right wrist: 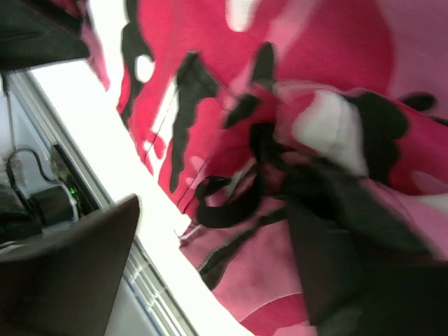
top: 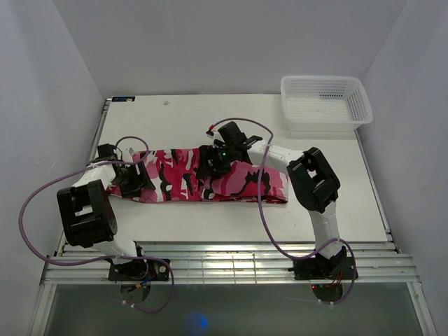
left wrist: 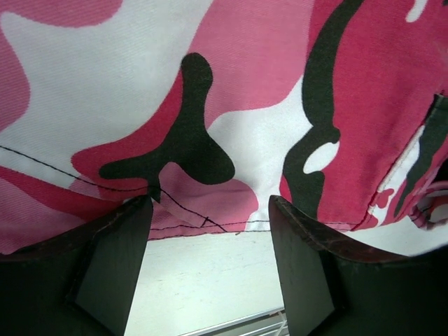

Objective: Fold and stack the trousers
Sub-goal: Fold the trousers

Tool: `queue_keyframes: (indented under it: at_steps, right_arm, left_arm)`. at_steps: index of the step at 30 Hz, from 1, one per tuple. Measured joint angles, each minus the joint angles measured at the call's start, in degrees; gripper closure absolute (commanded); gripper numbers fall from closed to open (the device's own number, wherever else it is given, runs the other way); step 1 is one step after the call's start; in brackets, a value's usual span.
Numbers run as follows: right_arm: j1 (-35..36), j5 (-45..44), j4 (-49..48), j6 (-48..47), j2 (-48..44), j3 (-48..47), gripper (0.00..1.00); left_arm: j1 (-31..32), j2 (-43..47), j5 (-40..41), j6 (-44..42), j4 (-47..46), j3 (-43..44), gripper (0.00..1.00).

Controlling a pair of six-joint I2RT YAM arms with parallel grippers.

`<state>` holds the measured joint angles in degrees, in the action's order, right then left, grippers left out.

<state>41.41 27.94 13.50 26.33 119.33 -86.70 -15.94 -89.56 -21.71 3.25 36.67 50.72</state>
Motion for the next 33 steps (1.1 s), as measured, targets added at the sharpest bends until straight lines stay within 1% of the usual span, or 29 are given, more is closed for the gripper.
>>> queue_keyframes:
  at_steps: [1,2,6,8,9,10,11,12,13,14,16,18,20,21,23,27,28,30,33]
  right_arm:
    - [0.0,0.6,0.1,0.0,0.0,-0.5,0.05]
    - [0.2,1.2,0.2,-0.8,0.0,-1.1,0.09]
    - [-0.1,4.0,1.9,-4.5,-0.4,-7.0,0.1]
    - [-1.1,5.9,2.9,-7.5,-2.0,-9.4,0.07]
    - [-2.1,7.2,3.4,-8.9,-3.5,-9.6,0.02]
    - [-3.5,8.6,4.3,-10.7,-5.5,-9.6,0.0]
    - [-5.4,10.0,5.5,-12.7,-7.5,-9.3,0.05]
    - [-7.7,11.8,6.8,-15.2,-9.8,-8.9,0.17]
    - [-10.6,13.3,8.5,-18.3,-12.2,-8.1,0.23]
    - [-14.1,15.0,10.2,-21.4,-14.4,-6.9,0.34]
    - [-21.8,17.7,15.4,-28.1,-18.2,-3.9,0.41]
    - [-28.8,19.1,20.6,-34.3,-19.8,-0.3,0.47]
    - [-33.8,19.6,25.7,-39.7,-20.0,4.4,0.47]
    - [-34.9,19.8,27.7,-42.1,-20.0,7.7,0.47]
    - [-34.6,20.1,31.1,-45.2,-20.0,14.1,0.47]
    - [-32.0,20.5,31.7,-47.8,-20.1,24.6,0.46]
    - [-31.6,20.2,31.1,-47.9,-20.0,26.8,0.46]
    - [-31.6,18.9,29.5,-47.5,-19.4,30.1,0.46]
    - [-32.5,16.7,27.5,-46.0,-15.6,31.3,0.46]
  left_arm:
    - [0.0,0.3,-0.7,-0.1,0.2,0.0,0.19]
    - [0.0,0.8,-1.4,-0.2,0.4,0.0,0.18]
    - [0.0,5.0,-5.7,-0.8,1.6,0.7,0.18]
    - [0.2,8.0,-9.2,-1.0,2.0,3.0,0.22]
    - [0.6,9.0,-11.3,-1.0,1.9,4.8,0.23]
    - [1.7,9.9,-13.1,-0.8,1.2,6.7,0.24]
    - [3.2,10.6,-14.8,-0.6,0.2,8.5,0.25]
    - [5.5,11.0,-16.6,-0.2,-1.0,10.3,0.26]
    - [8.4,11.1,-18.2,0.5,-2.7,11.6,0.28]
    - [11.8,11.0,-19.5,1.6,-4.6,12.3,0.35]
    - [19.5,9.9,-23.1,4.2,-8.5,12.9,0.4]
    - [26.5,6.9,-26.1,7.3,-12.7,12.9,0.45]
    - [31.5,2.7,-28.1,10.8,-17.0,12.8,0.47]
    - [33.7,-0.2,-28.9,12.9,-19.3,12.7,0.48]
    - [36.9,-6.3,-30.1,17.8,-24.0,12.6,0.48]
    - [38.2,-15.8,-30.4,25.9,-30.3,12.1,0.39]
    - [37.8,-18.0,-30.2,27.2,-31.1,12.0,0.37]
    - [36.4,-22.0,-29.7,28.8,-31.8,12.5,0.36]
    - [33.2,-27.1,-29.8,29.8,-30.6,16.0,0.33]
